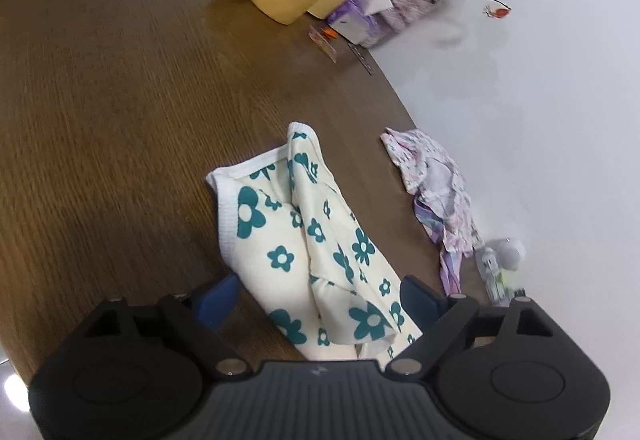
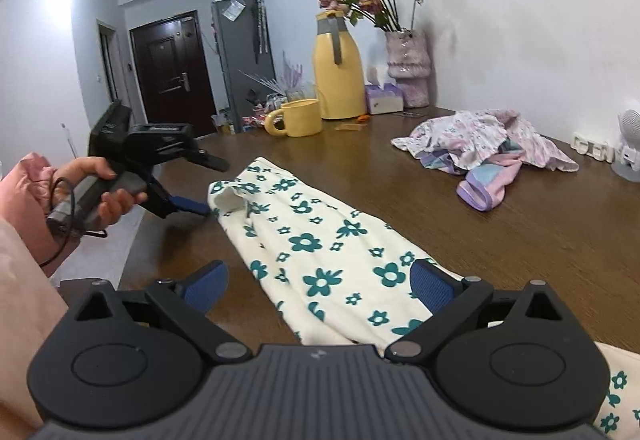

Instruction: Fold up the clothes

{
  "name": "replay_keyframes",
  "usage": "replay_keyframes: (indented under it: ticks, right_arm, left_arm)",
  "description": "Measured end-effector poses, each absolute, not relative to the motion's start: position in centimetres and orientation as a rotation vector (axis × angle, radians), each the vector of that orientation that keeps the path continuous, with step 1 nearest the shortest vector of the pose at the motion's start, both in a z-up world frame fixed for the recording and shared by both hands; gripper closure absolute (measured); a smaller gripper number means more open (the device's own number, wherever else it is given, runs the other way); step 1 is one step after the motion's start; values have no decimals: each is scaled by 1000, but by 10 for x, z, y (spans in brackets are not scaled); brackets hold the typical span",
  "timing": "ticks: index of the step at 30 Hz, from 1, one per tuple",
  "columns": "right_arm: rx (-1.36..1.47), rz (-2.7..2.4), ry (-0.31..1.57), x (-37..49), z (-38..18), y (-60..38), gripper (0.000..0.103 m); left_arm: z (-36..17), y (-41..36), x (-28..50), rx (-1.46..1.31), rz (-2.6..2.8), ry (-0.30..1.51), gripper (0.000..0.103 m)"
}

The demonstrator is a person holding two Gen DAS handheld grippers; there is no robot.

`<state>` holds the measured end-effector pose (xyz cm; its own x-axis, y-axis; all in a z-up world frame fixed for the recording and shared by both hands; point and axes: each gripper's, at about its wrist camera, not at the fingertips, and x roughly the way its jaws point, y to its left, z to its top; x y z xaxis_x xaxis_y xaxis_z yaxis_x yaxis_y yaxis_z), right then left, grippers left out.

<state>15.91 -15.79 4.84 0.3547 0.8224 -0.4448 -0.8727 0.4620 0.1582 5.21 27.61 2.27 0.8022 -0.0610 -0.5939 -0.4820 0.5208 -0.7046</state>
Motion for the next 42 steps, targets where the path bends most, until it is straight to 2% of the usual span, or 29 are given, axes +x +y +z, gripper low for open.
replay_keyframes:
  ticks: [3,5,7,9,12,16,18,20,21,22,26,27,29,30,33,34,35,37,39,42]
  right_arm:
    - [-126,1078,534,162,43,-152,4]
    - [-135,1069,543,162,42,-149,4]
    - [-137,1075,538,162,48,-143,4]
    - [-147,1100,524,163,57,-131,5]
    - [-212,1163,496,163,70,-92,8]
    - [-368,1228,490,162,70,-13,26]
    - [-458,1248,484,159,63,29,28]
    - [-533,1255,479,155,54,63,29]
    - [-567,1256,477,154,50,79,29]
    - [-597,1257,477,153,46,93,29]
    - [-668,1257,500,152,37,125,30]
    - [-685,1256,508,151,35,131,33]
    - [-715,1250,531,151,30,139,44]
    - [-721,1242,542,152,28,142,47]
    - [-721,1212,569,157,24,147,66]
    - [-712,1204,575,160,24,146,76]
    - [-699,1198,581,162,24,144,81]
    - [-640,1197,595,167,27,138,86]
    - [-580,1195,608,173,30,131,90]
    - [-475,1181,603,179,37,118,91]
  left_arm:
    - [22,274,55,-995,295,601,18]
    - [22,273,56,-986,309,597,24]
    - [21,272,58,-978,323,593,34]
    - [20,276,56,-984,335,582,39]
    - [20,284,54,-968,349,569,40]
    - [22,294,58,-911,336,582,41]
    - [22,299,63,-877,312,602,42]
    - [22,304,67,-845,285,625,54]
    - [22,307,70,-828,272,636,70]
    - [21,309,72,-820,251,644,80]
    - [21,314,73,-803,184,637,89]
    - [21,315,73,-798,168,635,91]
    - [21,317,74,-789,136,630,93]
    - [22,318,74,-785,121,628,93]
    - [22,320,74,-775,76,620,93]
    - [23,320,73,-779,69,619,91]
    - [23,321,72,-786,65,620,88]
    - [22,323,66,-808,64,621,61]
    - [19,328,58,-853,53,607,49]
    - [12,335,54,-975,2,593,43]
